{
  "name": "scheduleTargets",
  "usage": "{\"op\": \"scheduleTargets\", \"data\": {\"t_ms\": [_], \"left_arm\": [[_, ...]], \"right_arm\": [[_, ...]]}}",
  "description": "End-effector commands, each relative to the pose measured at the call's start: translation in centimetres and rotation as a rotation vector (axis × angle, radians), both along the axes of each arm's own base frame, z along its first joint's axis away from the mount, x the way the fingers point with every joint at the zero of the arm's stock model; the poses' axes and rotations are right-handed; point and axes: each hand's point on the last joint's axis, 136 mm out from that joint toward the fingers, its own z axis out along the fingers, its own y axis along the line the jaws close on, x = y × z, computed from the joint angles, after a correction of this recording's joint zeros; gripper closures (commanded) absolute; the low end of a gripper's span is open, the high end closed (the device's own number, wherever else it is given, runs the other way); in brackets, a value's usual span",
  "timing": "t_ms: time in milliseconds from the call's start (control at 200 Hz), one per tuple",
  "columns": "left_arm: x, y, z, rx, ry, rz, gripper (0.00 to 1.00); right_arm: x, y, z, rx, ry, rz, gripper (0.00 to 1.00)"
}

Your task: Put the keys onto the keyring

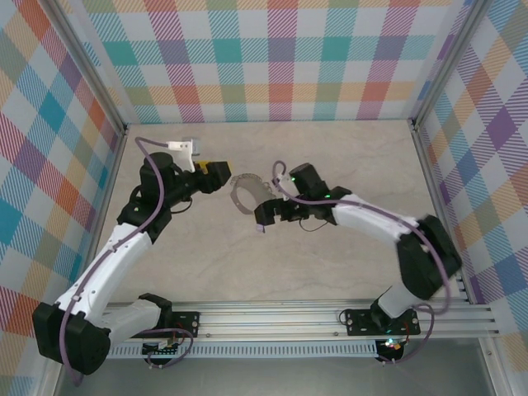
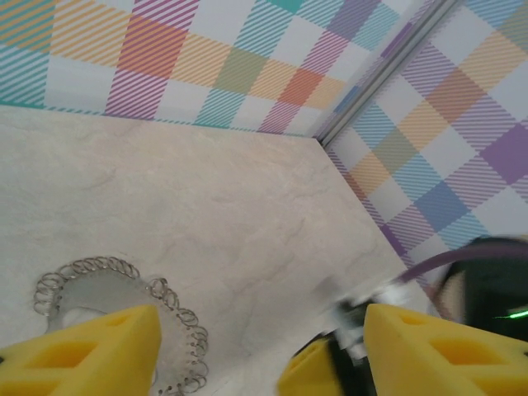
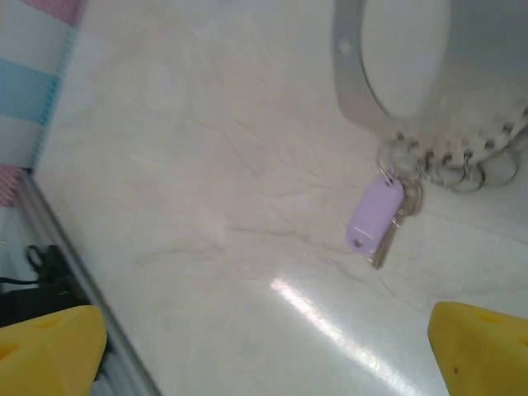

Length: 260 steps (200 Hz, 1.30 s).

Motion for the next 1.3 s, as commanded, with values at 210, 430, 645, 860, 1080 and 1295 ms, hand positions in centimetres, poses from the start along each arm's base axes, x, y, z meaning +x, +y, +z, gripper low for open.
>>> {"op": "scheduleTargets", "data": {"t_ms": [210,430,645,860,1080,1295], "left_arm": [[-0.7,5.2,-0.7,0.141,-0.085,0.229,0.01],[0.6,9.9,-3.5,0.388,-0.176,0.448,0.0],[2.3,13.2,-9.6,0.494,-0.145,0.574,0.0],[3.4,15.7,-15.2,0.485,-0.104,0.658,0.0],[4.4,16.4,-18.8,0.5,-0.052,0.629,0.0],[5.1,16.8,-20.3,0.479,-0.039,0.606,0.0]], "right_arm": [[2.8,-15.3,8.7,-0.207,-0.346,-0.551,0.0],[5.3,-25.0,8.7,-0.335,-0.578,-0.93,0.0],[6.6,-31.4,2.8,-0.542,-0.482,-1.108,0.0],[8.5,-34.0,0.8,-0.659,-0.594,-1.128,0.0],[9.9,-35.2,-0.1,-0.578,-0.688,-1.136,0.0],[11.2,-32.5,-4.1,-0.463,-0.706,-0.98,0.0]]}}
